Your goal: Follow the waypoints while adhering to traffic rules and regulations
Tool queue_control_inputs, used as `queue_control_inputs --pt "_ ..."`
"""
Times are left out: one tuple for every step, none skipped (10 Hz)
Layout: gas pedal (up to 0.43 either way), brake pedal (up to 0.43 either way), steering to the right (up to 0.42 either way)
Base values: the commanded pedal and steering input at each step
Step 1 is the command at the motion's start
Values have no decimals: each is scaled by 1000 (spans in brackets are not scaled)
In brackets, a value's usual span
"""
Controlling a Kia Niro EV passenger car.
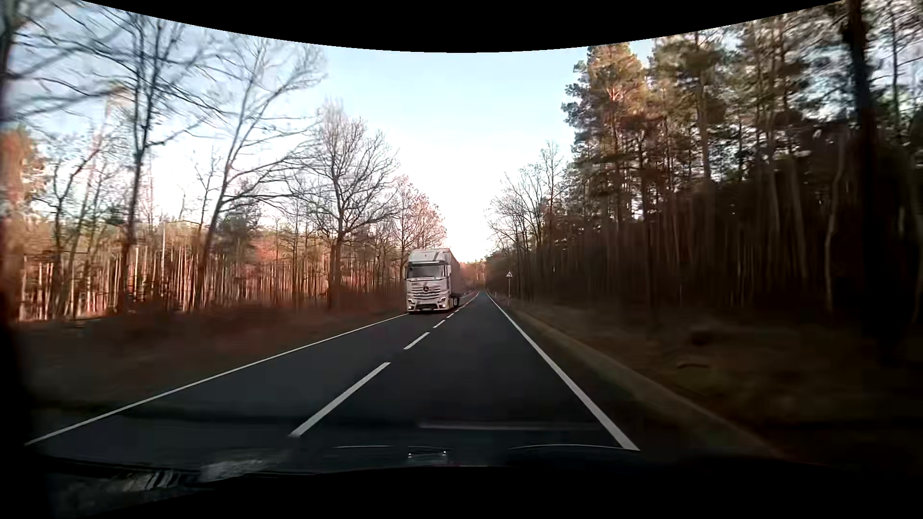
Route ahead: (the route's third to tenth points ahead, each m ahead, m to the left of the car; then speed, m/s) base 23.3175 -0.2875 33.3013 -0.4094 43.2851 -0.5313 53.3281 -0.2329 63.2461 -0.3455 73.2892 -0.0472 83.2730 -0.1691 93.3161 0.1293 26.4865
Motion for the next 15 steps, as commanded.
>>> queue_control_inputs --pt "177 0 -2" --pt "177 0 -2" --pt "177 0 -3" --pt "177 0 -2" --pt "177 0 -2" --pt "177 0 -3" --pt "177 0 -2" --pt "177 0 -2" --pt "177 0 -2" --pt "177 0 -2" --pt "177 0 -2" --pt "177 0 -2" --pt "177 0 -2" --pt "177 0 -2" --pt "177 0 -2"
